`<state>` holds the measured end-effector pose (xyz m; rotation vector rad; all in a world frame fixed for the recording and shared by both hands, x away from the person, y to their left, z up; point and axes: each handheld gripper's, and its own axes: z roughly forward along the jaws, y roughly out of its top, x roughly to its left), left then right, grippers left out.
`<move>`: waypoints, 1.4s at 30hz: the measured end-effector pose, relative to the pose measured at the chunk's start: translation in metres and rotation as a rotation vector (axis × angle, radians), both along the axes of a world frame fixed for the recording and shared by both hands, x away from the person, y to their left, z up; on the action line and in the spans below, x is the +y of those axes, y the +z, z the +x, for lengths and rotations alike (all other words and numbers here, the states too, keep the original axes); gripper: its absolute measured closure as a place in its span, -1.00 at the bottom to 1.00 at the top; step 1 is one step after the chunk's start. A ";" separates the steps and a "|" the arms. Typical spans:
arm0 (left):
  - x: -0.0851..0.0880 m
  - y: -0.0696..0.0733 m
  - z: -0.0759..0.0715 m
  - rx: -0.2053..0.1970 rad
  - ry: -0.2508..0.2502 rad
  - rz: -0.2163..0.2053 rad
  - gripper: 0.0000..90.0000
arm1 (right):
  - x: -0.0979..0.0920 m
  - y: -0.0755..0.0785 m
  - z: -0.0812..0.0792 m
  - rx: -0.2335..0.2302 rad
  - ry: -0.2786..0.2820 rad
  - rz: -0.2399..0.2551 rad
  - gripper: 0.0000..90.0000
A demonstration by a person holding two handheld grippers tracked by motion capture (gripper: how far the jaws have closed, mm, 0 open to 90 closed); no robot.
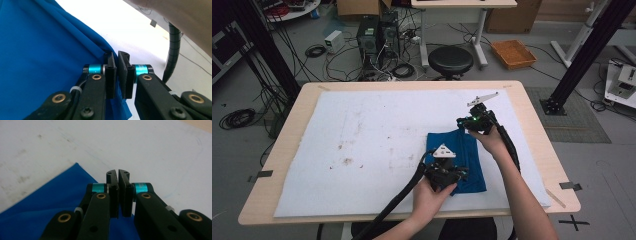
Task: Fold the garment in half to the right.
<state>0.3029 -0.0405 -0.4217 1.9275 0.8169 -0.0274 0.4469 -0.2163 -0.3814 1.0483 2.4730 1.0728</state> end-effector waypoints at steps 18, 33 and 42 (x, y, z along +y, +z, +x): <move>-0.027 -0.006 -0.002 -0.001 -0.109 -0.092 0.44 | -0.024 -0.015 -0.003 -0.036 -0.195 -0.176 0.60; 0.126 0.036 -0.022 -0.189 0.075 -0.055 0.34 | -0.057 -0.028 -0.148 -0.041 -0.227 0.124 0.36; 0.176 0.016 -0.026 -0.124 0.172 -0.057 0.33 | -0.050 -0.051 -0.172 0.046 -0.197 0.140 0.54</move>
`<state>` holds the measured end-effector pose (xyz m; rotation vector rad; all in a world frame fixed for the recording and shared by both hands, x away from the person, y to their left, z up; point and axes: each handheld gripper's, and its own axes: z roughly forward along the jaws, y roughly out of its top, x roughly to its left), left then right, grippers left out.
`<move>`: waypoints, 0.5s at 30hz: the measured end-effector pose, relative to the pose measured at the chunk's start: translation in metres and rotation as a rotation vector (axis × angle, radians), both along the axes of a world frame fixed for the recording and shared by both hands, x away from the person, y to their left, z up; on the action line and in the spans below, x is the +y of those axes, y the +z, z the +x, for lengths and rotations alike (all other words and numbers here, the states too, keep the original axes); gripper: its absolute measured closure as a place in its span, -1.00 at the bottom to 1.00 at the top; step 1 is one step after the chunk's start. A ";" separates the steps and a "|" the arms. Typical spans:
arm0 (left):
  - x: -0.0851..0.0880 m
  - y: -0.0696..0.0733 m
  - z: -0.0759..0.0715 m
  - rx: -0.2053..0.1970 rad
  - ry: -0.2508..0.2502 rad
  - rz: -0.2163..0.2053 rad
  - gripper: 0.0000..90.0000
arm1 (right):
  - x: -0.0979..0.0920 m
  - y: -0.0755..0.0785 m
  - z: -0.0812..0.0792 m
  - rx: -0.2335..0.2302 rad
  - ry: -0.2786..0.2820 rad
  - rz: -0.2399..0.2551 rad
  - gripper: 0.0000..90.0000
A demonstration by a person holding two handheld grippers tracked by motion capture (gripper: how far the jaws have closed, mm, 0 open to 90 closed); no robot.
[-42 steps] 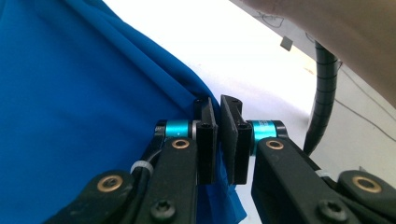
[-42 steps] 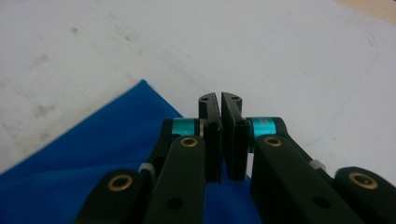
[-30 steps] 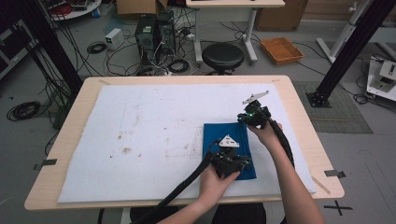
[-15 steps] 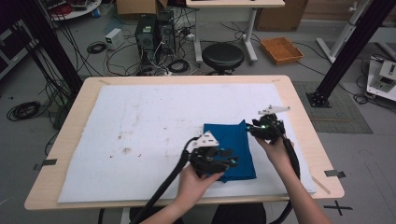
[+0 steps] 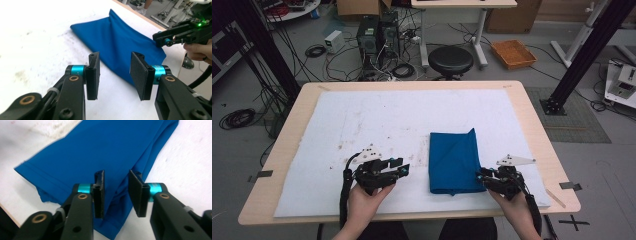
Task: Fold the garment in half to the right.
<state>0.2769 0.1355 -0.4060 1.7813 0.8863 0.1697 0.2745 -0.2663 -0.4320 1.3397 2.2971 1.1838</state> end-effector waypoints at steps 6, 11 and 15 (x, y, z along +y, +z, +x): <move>0.001 -0.001 0.001 0.001 -0.013 0.001 0.33 | -0.005 -0.001 -0.003 -0.009 0.009 -0.021 0.95; 0.001 -0.001 0.001 0.010 -0.015 -0.005 0.33 | -0.013 0.001 -0.007 -0.005 -0.006 0.001 0.94; 0.001 -0.002 0.001 0.019 -0.022 -0.008 0.33 | -0.017 -0.002 -0.006 0.026 -0.016 -0.007 0.87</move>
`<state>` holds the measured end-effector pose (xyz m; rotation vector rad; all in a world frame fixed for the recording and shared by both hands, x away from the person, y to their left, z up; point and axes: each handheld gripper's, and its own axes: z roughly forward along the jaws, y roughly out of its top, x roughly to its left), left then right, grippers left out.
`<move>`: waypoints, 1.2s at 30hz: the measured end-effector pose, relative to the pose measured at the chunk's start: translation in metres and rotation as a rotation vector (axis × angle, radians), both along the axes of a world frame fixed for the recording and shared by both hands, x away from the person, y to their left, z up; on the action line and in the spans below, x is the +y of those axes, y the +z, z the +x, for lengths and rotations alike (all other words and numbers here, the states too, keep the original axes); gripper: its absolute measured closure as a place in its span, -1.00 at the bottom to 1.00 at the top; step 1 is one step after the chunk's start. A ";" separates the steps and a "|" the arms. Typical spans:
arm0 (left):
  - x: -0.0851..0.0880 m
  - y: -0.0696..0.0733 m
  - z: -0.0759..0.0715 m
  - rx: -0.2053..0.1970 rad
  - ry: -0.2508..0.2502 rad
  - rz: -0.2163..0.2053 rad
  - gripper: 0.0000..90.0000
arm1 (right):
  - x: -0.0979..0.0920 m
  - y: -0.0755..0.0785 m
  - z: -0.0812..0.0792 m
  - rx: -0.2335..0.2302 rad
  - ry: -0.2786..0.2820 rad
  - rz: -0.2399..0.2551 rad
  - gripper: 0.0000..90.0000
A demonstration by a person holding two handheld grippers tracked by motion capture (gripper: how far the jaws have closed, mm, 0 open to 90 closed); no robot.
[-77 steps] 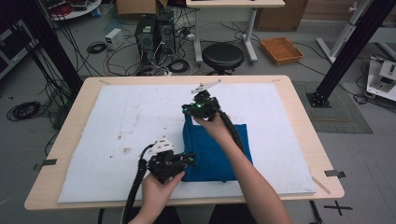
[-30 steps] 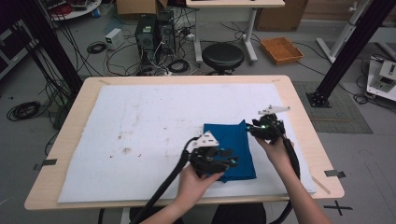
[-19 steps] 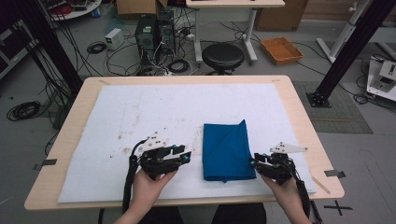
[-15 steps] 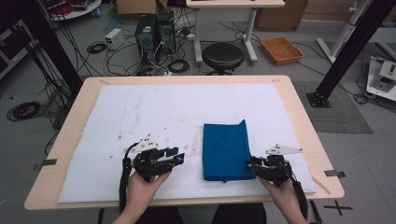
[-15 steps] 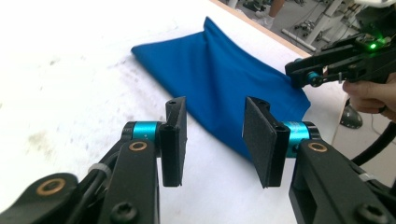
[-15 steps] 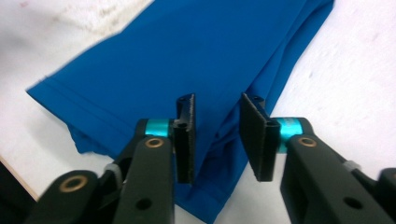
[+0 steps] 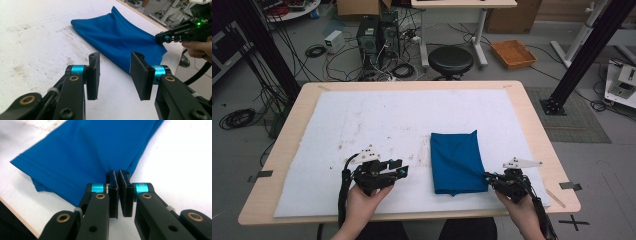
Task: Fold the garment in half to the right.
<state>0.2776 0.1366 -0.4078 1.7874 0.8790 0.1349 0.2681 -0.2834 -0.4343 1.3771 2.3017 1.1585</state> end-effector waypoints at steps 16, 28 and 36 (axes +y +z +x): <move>0.000 -0.008 0.007 0.036 0.000 0.007 0.30 | 0.014 0.025 0.122 -0.029 -0.160 0.021 0.54; -0.001 -0.012 0.008 0.050 -0.012 0.014 0.30 | 0.019 -0.003 0.149 -0.036 -0.182 -0.049 0.98; -0.003 -0.013 0.007 0.049 -0.018 0.019 0.30 | 0.017 -0.002 0.151 -0.084 -0.203 -0.064 0.82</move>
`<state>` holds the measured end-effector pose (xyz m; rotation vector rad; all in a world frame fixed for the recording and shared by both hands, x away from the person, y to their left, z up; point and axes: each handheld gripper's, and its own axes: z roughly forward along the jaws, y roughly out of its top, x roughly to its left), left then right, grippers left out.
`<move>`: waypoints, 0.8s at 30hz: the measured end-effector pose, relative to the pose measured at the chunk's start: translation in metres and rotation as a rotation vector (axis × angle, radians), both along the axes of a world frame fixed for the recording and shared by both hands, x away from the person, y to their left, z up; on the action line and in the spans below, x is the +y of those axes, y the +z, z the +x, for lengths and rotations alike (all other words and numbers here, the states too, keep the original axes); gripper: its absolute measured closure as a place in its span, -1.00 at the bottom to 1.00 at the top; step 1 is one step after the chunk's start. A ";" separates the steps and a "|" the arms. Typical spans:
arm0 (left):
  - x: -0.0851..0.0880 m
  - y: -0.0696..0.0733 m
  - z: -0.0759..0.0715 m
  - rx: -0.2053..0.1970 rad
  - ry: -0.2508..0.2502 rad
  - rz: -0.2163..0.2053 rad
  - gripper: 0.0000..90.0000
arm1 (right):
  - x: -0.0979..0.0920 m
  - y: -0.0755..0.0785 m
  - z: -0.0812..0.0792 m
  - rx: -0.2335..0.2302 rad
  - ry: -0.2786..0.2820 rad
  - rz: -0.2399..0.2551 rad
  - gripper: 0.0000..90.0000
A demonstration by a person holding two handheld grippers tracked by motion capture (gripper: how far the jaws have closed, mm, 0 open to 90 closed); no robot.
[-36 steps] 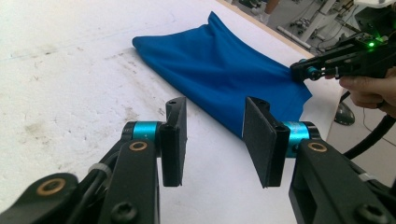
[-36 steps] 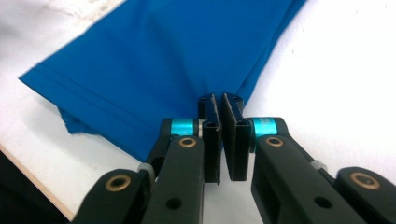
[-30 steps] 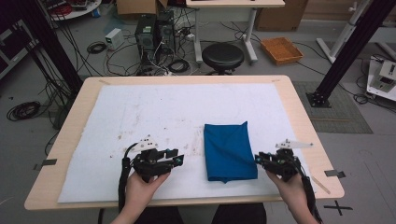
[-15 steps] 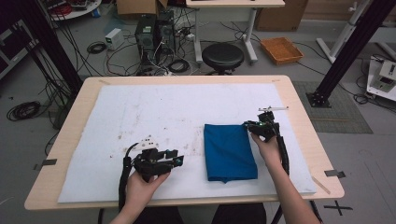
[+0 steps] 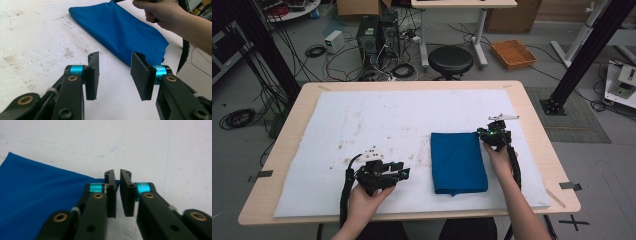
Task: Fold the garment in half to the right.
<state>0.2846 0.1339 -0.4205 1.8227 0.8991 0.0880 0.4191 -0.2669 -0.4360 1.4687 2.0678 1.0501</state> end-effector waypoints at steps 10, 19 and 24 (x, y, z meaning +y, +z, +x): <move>-0.002 -0.003 0.001 0.015 -0.008 0.006 0.30 | -0.005 0.003 -0.015 0.065 0.014 0.113 0.69; -0.004 -0.004 0.000 0.017 -0.012 0.011 0.30 | -0.012 0.000 -0.020 0.063 0.000 0.072 1.00; -0.007 -0.005 0.001 0.022 -0.019 0.014 0.30 | 0.004 0.018 -0.010 0.001 0.087 0.083 0.68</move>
